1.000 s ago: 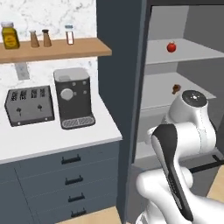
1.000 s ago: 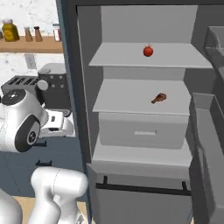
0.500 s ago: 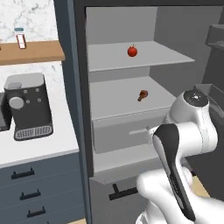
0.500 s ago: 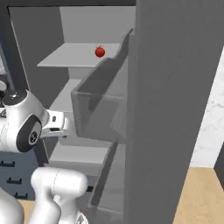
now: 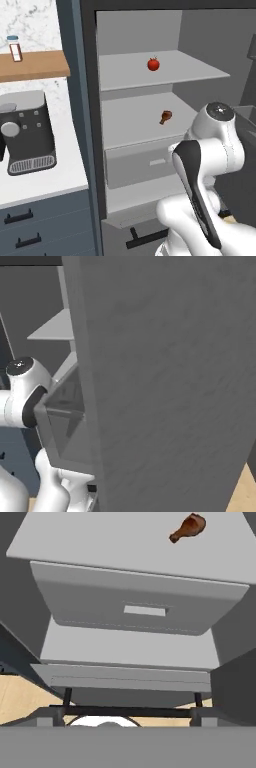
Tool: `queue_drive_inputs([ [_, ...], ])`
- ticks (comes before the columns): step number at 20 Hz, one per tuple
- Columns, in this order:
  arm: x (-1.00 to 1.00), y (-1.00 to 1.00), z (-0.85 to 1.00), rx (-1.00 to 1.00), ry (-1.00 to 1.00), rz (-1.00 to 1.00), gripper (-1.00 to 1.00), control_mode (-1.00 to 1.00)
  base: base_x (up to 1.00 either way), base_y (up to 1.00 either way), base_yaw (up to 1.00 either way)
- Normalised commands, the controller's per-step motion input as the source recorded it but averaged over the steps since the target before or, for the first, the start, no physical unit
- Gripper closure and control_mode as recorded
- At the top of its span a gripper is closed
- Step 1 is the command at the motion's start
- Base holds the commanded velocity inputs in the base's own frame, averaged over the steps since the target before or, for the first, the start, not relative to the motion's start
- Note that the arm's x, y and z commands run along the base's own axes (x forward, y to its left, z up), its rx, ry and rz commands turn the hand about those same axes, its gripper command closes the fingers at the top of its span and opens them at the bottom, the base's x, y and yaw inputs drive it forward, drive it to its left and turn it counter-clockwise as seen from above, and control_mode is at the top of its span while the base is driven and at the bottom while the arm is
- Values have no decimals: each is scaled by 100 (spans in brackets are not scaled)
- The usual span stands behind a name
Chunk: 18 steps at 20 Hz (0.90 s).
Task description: Place one tomato and one chicken drumstick in each tupperware on the nearby counter, to pack two identical lunches.
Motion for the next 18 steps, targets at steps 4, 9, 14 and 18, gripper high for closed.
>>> queue_drive_inputs([
  [4, 66, -38, -7, 0, 0, -15, -100, -100, 0, 0, 0],
  [9, 95, -24, -9, 1, -1, -24, -100, -100, 0, 0, 0],
  [14, 100, -3, -6, 8, 0, -27, -100, -100, 0, 0, 0],
  [18, 100, -12, -11, 11, 0, -24, -100, -100, 0, 0, 0],
])
